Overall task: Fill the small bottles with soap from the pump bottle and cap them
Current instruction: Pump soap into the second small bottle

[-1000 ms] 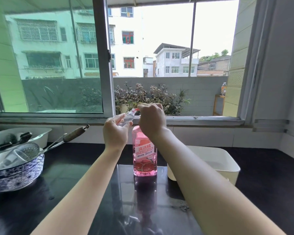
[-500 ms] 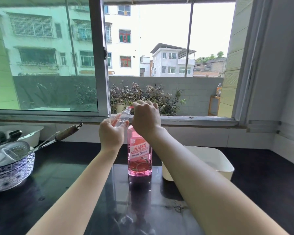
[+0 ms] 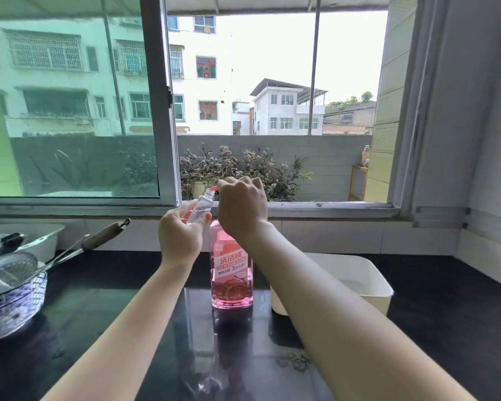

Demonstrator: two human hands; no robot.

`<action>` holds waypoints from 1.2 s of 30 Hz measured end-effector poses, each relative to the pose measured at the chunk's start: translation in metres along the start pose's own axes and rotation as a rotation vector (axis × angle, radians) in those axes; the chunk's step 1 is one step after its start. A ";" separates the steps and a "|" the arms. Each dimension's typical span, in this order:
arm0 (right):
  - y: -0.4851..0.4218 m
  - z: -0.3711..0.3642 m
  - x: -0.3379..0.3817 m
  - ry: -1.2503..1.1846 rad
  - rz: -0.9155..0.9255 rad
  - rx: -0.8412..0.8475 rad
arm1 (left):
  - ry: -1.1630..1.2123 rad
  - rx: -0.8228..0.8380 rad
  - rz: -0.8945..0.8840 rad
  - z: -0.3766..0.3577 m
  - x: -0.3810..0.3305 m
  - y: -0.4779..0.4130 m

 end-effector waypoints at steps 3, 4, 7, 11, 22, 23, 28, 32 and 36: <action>0.008 -0.011 0.001 0.016 -0.011 -0.032 | 0.026 0.003 0.014 -0.003 0.004 0.003; 0.014 -0.017 0.002 0.005 -0.020 -0.038 | 0.030 0.011 0.016 -0.004 0.007 0.004; 0.023 -0.026 0.000 0.008 -0.048 -0.053 | 0.052 0.032 0.022 -0.009 0.015 0.008; 0.014 -0.019 0.003 0.053 -0.021 -0.009 | 0.022 0.038 0.015 -0.007 0.011 0.006; 0.021 -0.032 -0.002 0.202 -0.042 -0.048 | 0.019 0.035 0.030 -0.008 0.010 0.006; 0.023 -0.033 -0.002 0.195 -0.051 -0.054 | 0.010 0.041 0.036 -0.008 0.012 0.007; 0.014 -0.018 0.002 0.124 0.013 -0.012 | -0.024 0.048 0.025 -0.004 0.006 0.006; -0.004 0.004 0.000 0.092 0.022 0.013 | -0.039 0.012 0.017 0.002 -0.007 0.001; 0.004 -0.007 0.000 0.069 0.014 -0.011 | -0.043 0.030 0.022 0.000 -0.002 0.002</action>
Point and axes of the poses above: each hand's wrist, its own y-axis away from the middle knuckle, its own z-axis out of the back of the hand, x = y × z, the point moved 8 cm from there along -y, towards the middle knuckle, and after that the axes turned 1 degree about z, right-handed, at the moved point
